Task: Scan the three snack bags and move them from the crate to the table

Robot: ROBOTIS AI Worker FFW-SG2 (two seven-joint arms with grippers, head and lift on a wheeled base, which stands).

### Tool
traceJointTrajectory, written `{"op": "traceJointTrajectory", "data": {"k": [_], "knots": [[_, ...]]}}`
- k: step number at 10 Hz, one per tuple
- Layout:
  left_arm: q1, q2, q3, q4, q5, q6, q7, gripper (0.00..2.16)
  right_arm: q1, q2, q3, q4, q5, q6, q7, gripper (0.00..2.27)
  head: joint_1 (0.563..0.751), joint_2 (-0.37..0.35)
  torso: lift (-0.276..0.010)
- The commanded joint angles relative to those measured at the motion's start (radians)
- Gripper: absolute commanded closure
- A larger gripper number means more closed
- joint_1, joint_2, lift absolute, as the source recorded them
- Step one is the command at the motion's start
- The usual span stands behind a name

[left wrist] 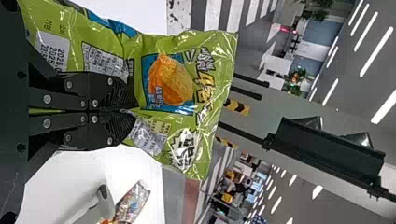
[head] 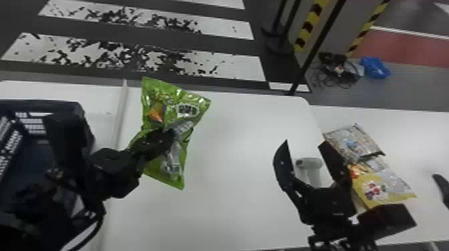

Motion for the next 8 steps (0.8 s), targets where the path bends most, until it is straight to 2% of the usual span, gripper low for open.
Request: {"op": "traceJointTrajectory", "data": {"k": [1, 3, 5, 6, 7, 8], "knots": [[-0.037, 0.000, -0.124, 0.097, -0.078, -0.056, 0.032, 1.90, 0.001, 0.001, -0.008, -0.003, -0.013, 0.001, 0.000, 0.09, 0.695, -0.249, -0.062], [-0.106, -0.002, -0.282, 0.232, -0.182, -0.087, 0.091, 1.90, 0.001, 0.001, -0.008, -0.006, -0.013, 0.007, 0.002, 0.09, 0.695, -0.342, -0.062], [-0.186, -0.008, -0.434, 0.381, -0.294, -0.084, 0.157, 1.90, 0.002, 0.001, -0.003, -0.021, -0.013, 0.025, 0.006, 0.09, 0.695, -0.350, -0.062], [-0.213, -0.011, -0.475, 0.441, -0.300, -0.084, 0.157, 1.90, 0.004, 0.001, 0.000, -0.023, -0.012, 0.028, 0.006, 0.09, 0.695, -0.350, -0.062], [-0.219, -0.025, -0.494, 0.484, -0.317, -0.090, 0.148, 1.90, 0.004, 0.001, 0.003, -0.023, -0.012, 0.031, 0.008, 0.09, 0.695, -0.350, -0.062], [-0.232, -0.042, -0.497, 0.531, -0.312, -0.118, 0.130, 1.90, 0.004, 0.001, 0.007, -0.023, -0.010, 0.031, 0.008, 0.09, 0.695, -0.350, -0.062]]}}
